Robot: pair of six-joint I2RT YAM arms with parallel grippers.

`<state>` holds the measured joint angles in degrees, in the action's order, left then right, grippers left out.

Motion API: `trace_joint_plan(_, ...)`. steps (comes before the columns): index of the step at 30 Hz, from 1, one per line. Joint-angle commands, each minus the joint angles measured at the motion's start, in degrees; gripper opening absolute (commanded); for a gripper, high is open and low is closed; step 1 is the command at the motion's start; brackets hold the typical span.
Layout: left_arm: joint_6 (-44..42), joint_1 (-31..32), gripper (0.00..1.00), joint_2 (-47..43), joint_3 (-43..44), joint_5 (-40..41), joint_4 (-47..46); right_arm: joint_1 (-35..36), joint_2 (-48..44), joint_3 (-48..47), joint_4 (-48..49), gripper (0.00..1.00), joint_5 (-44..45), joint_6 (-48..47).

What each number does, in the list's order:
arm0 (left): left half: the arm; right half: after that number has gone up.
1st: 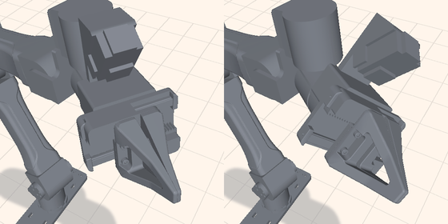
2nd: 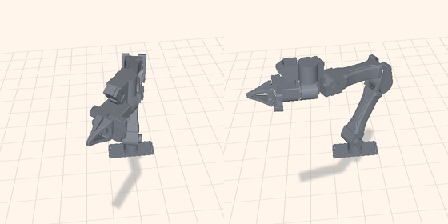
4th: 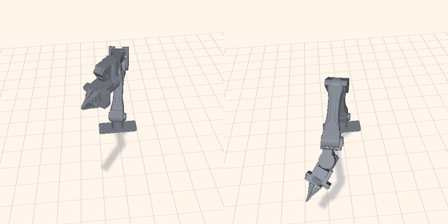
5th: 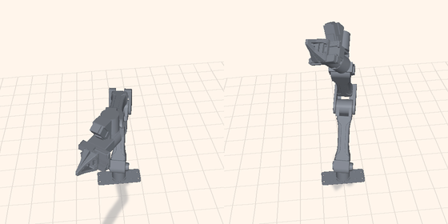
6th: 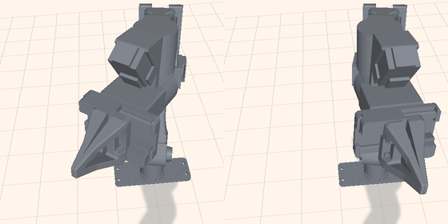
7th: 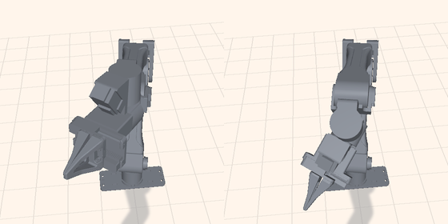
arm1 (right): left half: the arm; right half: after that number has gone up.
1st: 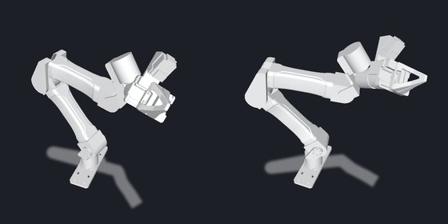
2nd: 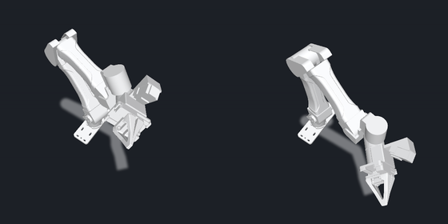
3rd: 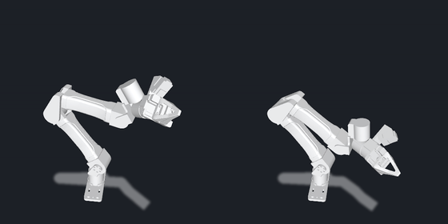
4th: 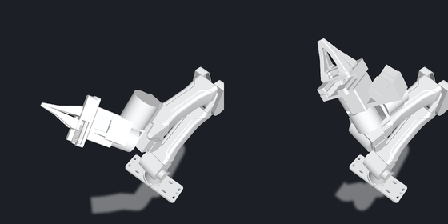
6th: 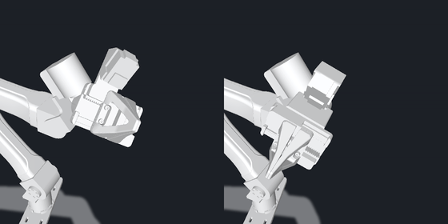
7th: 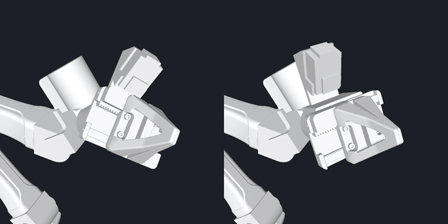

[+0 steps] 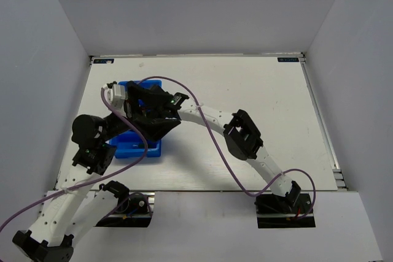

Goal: Sort the tools into containers

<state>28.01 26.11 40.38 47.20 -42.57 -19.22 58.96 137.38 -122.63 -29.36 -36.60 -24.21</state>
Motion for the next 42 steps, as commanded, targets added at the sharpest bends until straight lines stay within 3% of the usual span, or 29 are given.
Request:
trace_joint_plan(1, -0.9, 0.2, 1.00, -1.8, -0.4, 0.6, 2.4, 0.0, -4.5, -3.3, 2.4, 0.25, 1.4, 0.3)
trace_joint_plan(3, -0.9, 0.2, 0.96, -2.4, -1.1, 1.2, 3.1, -0.6, -5.6, -3.5, 2.7, 0.00, 5.8, 1.1)
trace_joint_plan(5, -1.5, 0.2, 0.89, -3.1, -1.1, 1.2, 4.5, -1.2, -7.4, -2.6, 3.1, 0.00, 10.3, 2.4)
trace_joint_plan(7, -2.0, 0.2, 0.71, -3.8, -1.7, 1.7, 5.2, -3.4, -10.4, -1.2, 4.0, 0.00, 17.9, 5.1)
trace_joint_plan(9, -2.6, 0.2, 0.50, -4.3, -2.3, 2.2, 6.6, -5.1, -11.9, 0.6, 4.2, 0.00, 22.7, 7.2)
trace_joint_plan(10, -2.6, 0.2, 0.30, -5.0, -2.3, 2.7, 6.6, -6.8, -14.4, 1.4, 4.0, 0.00, 30.6, 7.9)
trace_joint_plan(13, -3.7, 0.2, 0.01, -5.0, -3.6, 3.4, 10.1, -10.9, -18.8, 8.2, 3.6, 0.00, 36.3, 9.7)
trace_joint_plan(15, -3.7, 0.2, 0.00, -3.0, -4.1, 3.4, 12.0, -12.6, -21.6, 12.1, 1.4, 0.00, 38.9, 11.0)
trace_joint_plan(17, -3.7, 0.2, 0.00, -0.8, -4.1, 2.3, 14.8, -16.7, -23.8, 15.7, -4.4, 0.01, 39.9, 11.8)
trace_joint_plan(18, -4.3, 0.2, 0.03, 2.0, -4.1, 2.3, 16.0, -18.9, -24.9, 17.8, -8.4, 0.22, 39.2, 12.8)
trace_joint_plan(19, -4.3, 0.2, 0.13, 3.4, -3.4, 1.7, 18.9, -20.2, -25.3, 18.4, -10.6, 0.61, 38.5, 12.9)
trace_joint_plan(20, -5.4, 0.2, 0.40, 4.8, -2.7, 1.7, 20.8, -22.7, -26.6, 18.5, -12.8, 0.69, 35.3, 13.6)
trace_joint_plan(22, -10.4, 0.2, 0.64, 8.5, 0.3, 3.5, 28.5, -26.7, -27.4, 18.3, -22.7, 0.82, 34.0, 14.8)
trace_joint_plan(24, -17.2, 0.2, 0.82, 10.3, 2.7, 8.2, 34.2, -30.0, -31.1, 21.3, -29.7, 0.84, 33.5, 13.3)
trace_joint_plan(27, -22.3, 0.2, 0.92, 9.8, 4.1, 12.6, 38.4, -31.4, -40.8, 31.9, -30.7, 0.84, 33.6, 7.5)
trace_joint_plan(33, -24.8, -0.5, 0.99, 1.3, -2.0, 13.5, 30.2, -31.4, -57.5, 48.1, -32.2, 0.69, 33.3, 6.7)
trace_joint_plan(36, -25.3, -0.5, 0.99, -0.7, -5.1, 14.0, 28.4, -31.8, -61.2, 59.4, -30.8, 0.69, 34.4, 8.1)
trace_joint_plan(42, -25.3, -0.5, 0.99, -1.3, -6.9, 14.0, 29.1, -31.9, -62.8, 67.8, -26.0, 0.69, 32.4, 11.0)
